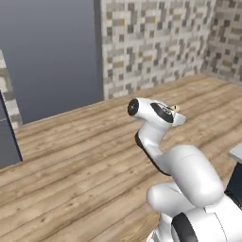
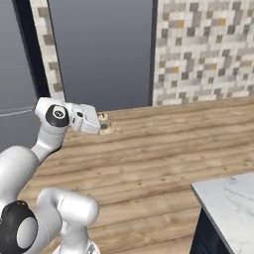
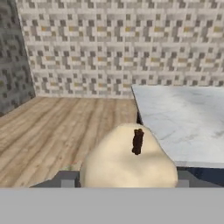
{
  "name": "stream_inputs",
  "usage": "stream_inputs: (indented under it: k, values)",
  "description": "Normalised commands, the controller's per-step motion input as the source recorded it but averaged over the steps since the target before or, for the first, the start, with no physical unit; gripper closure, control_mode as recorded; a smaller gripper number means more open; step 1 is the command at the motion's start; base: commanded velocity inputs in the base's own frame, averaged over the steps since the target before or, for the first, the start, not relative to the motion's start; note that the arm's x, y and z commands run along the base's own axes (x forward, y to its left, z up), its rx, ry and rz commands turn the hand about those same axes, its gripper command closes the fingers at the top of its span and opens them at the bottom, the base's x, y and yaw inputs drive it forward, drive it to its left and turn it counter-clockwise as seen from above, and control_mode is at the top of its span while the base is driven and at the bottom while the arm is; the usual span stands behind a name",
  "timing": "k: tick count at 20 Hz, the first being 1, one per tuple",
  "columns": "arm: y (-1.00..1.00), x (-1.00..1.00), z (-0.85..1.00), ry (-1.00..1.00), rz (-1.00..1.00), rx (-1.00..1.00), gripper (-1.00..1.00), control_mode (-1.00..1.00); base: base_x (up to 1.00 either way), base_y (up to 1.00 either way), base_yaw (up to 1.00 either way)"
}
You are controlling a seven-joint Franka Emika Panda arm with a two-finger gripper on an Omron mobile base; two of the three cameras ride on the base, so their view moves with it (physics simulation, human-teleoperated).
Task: Pick the candle and candle from the dining table and place them in the open cabinet. Close the cabinet after placing the objects.
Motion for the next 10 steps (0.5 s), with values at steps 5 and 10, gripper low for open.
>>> stream_inputs:
  k: [5,10]
  values:
    - [0.0,0.0,0.0,0.0,0.0,0.0,1.0,1.0,0.15,0.21,0.55]
    - [0.0,0.0,0.0,0.0,0.0,0.0,1.0,1.0,0.14,0.0,0.67]
